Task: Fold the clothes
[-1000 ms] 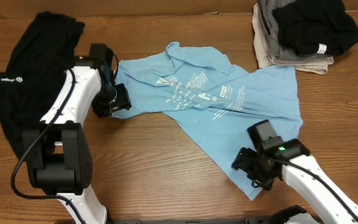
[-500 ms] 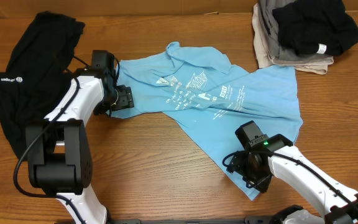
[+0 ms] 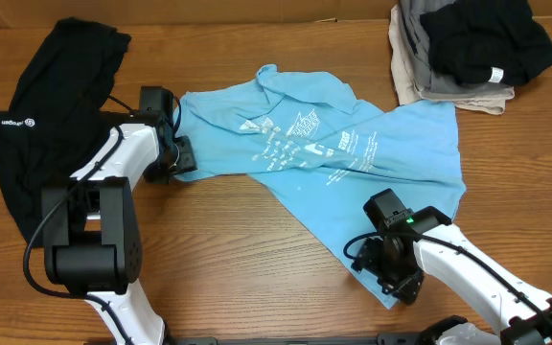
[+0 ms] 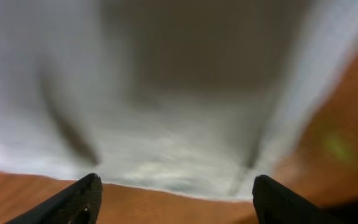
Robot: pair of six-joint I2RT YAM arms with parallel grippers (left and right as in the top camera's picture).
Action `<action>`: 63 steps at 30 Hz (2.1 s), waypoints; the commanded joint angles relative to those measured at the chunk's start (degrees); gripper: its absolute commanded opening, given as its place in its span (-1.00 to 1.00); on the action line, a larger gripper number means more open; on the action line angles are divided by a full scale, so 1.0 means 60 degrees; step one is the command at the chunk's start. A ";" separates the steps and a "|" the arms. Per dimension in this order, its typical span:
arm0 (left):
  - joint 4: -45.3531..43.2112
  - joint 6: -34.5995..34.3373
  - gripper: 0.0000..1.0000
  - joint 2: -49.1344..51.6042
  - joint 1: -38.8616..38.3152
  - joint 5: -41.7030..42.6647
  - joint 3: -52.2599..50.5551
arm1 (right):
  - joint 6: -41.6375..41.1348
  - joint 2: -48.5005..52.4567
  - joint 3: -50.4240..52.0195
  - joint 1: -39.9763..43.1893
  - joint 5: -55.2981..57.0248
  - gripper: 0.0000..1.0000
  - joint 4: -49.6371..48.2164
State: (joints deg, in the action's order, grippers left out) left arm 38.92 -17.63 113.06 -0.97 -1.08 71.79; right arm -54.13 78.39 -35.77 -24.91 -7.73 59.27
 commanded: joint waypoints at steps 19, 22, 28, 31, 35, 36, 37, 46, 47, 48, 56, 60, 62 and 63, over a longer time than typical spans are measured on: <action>-0.0175 -0.0361 -0.92 0.0947 -0.0091 0.0940 -0.0353 | -0.1319 0.0011 0.0885 -0.0248 -0.0798 -0.08 -0.0463; -0.0178 -0.0357 -0.92 0.0943 -0.0091 0.0936 -0.0346 | -0.1311 0.0011 0.0892 -0.0262 -0.0794 -0.65 -0.0710; 0.0401 -0.0342 -0.92 0.0885 -0.0087 0.1020 0.0361 | -0.1133 0.0007 0.0652 -0.0186 -0.0627 -0.92 -0.0965; 0.1399 -0.0229 -0.92 0.0743 -0.0069 0.1115 0.1610 | -0.0659 0.0007 -0.0357 0.0098 0.0120 -0.92 -0.0317; 0.3158 0.0051 -0.92 0.0474 -0.0066 0.1126 0.4025 | 0.0572 0.0007 -0.2710 0.0765 0.1064 -0.92 0.0998; 0.3676 0.0117 -0.92 0.0397 -0.0066 0.1126 0.4772 | 0.0954 0.0007 -0.3417 0.0973 0.1224 -0.92 0.1341; 0.4160 0.0171 -0.92 0.0310 -0.0066 0.1118 0.5523 | 0.1373 0.0007 -0.4171 0.1195 0.1377 -0.92 0.1694; 0.6834 0.0186 -0.92 -0.0532 -0.0066 0.1180 1.2349 | 0.4513 0.0011 -1.0979 0.3960 0.1625 -0.92 0.3752; 0.6918 0.0186 -0.92 -0.0670 -0.0066 0.1173 1.3012 | 0.4856 0.0011 -1.1686 0.4309 0.1432 -0.92 0.3901; 0.6954 0.0186 -0.92 -0.0812 -0.0066 0.1166 1.3610 | 0.5060 0.0011 -1.2182 0.4546 0.1268 -0.92 0.4022; 0.6987 -0.0361 -0.92 -0.2284 -0.0066 0.0481 1.5988 | 0.6339 0.0011 -1.5864 0.5198 0.0790 -0.92 0.5657; 0.7147 -0.0379 -0.92 -0.3049 -0.0066 0.0033 1.6007 | 0.6546 0.0011 -1.7041 0.5198 0.0929 -0.92 0.6229; 0.7359 -0.0430 -0.91 -0.3217 -0.0066 -0.0219 1.6003 | 0.6608 0.0011 -1.7376 0.5198 0.1053 -0.92 0.6284; 0.7504 -0.0444 -0.92 -0.3249 -0.0066 -0.0335 1.6003 | 0.6714 0.0011 -1.7471 0.5198 0.1129 -0.92 0.6251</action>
State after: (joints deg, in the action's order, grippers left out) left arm 82.72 -19.18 93.19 -1.13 1.08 167.89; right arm -16.73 78.81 -137.69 6.00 -2.50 96.95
